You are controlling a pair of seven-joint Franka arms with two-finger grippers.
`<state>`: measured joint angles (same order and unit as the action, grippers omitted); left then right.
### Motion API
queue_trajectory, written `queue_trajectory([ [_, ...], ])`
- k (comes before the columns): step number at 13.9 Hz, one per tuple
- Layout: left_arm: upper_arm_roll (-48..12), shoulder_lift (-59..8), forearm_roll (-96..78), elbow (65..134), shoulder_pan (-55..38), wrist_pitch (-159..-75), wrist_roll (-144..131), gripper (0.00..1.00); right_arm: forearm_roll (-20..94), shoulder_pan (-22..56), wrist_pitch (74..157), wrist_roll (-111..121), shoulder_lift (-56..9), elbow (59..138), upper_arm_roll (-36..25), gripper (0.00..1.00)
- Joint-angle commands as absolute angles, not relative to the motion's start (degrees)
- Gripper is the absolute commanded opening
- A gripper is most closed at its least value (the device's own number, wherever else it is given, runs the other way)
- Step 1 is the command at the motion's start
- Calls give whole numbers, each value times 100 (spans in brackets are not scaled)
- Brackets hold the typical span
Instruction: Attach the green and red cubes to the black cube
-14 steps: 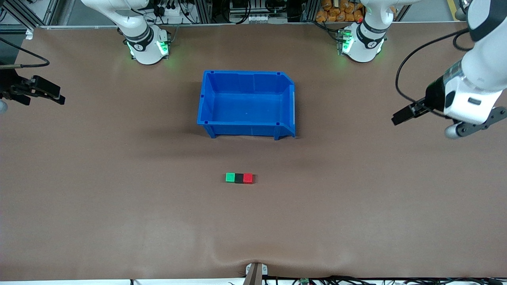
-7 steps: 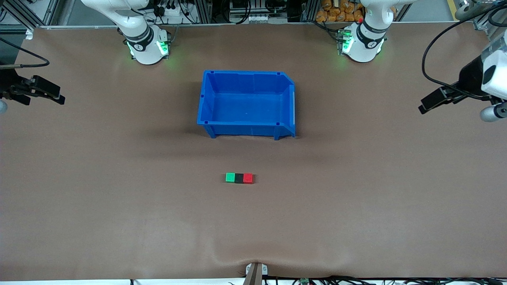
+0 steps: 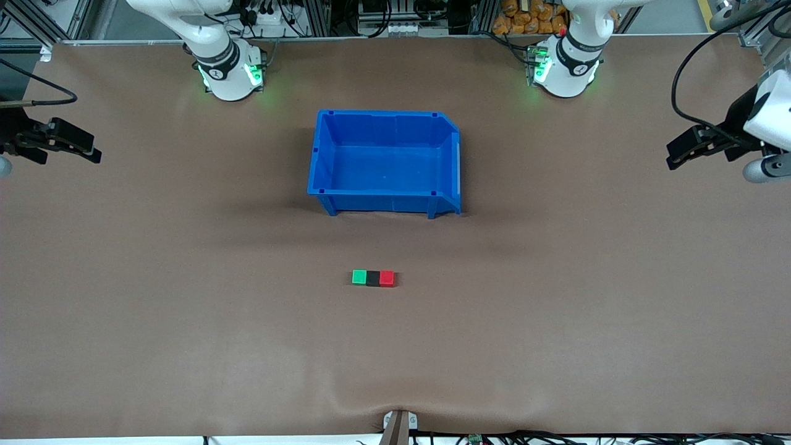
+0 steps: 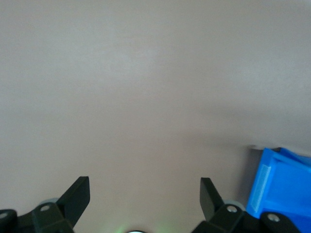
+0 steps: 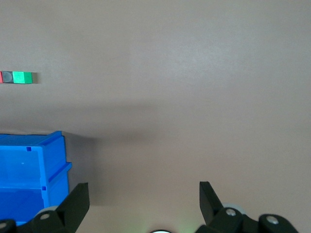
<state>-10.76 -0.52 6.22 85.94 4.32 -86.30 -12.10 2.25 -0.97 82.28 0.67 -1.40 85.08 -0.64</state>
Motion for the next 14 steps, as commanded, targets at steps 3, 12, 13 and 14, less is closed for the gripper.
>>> queue_trajectory([
  [3, -659, 957, 615, 9843, 176, -8885, -1063, 100, 220, -123, 8156, 26, -70, 8490, -53, 100],
  [12, -694, 809, 184, 9519, 123, -8631, -1019, 100, 220, -114, 8165, 26, -70, 8490, -53, 100],
  [13, -694, 774, 185, 9440, 123, -8622, -1020, 100, 220, -123, 8165, 26, -70, 8490, -53, 100],
  [14, -694, 730, 193, 9379, 123, -8544, -1020, 100, 220, -114, 8156, 26, -70, 8490, -53, 100],
])
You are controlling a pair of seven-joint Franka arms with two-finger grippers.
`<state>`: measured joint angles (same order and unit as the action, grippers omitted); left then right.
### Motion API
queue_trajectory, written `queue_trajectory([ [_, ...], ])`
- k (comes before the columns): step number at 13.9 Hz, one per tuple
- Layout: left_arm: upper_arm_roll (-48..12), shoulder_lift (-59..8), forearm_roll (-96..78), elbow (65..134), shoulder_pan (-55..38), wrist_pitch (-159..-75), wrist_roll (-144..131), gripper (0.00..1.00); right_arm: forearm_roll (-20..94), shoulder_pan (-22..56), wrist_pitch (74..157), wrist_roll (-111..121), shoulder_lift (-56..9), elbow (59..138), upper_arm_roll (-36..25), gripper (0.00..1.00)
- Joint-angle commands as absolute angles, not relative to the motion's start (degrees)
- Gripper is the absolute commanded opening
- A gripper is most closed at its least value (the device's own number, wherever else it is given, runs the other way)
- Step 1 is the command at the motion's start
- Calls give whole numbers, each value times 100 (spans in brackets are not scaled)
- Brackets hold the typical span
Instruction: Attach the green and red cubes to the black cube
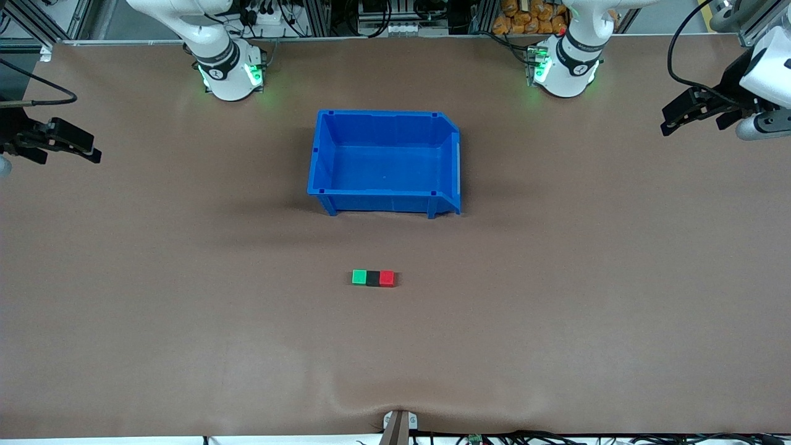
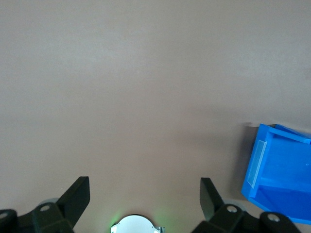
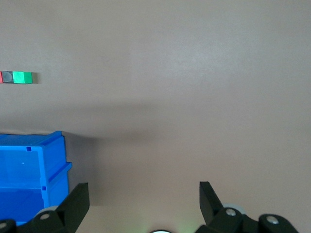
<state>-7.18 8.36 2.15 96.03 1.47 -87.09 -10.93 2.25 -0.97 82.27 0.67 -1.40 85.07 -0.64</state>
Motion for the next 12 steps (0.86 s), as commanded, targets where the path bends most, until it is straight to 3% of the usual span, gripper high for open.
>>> queue_trajectory([
  [1, -694, 712, 185, 9326, 123, -8473, -1011, 100, 220, -114, 8156, 26, -70, 8490, -53, 100],
  [12, -677, 694, 123, 9229, 167, -8455, -1046, 100, 229, -114, 8165, 35, -70, 8490, -44, 100],
])
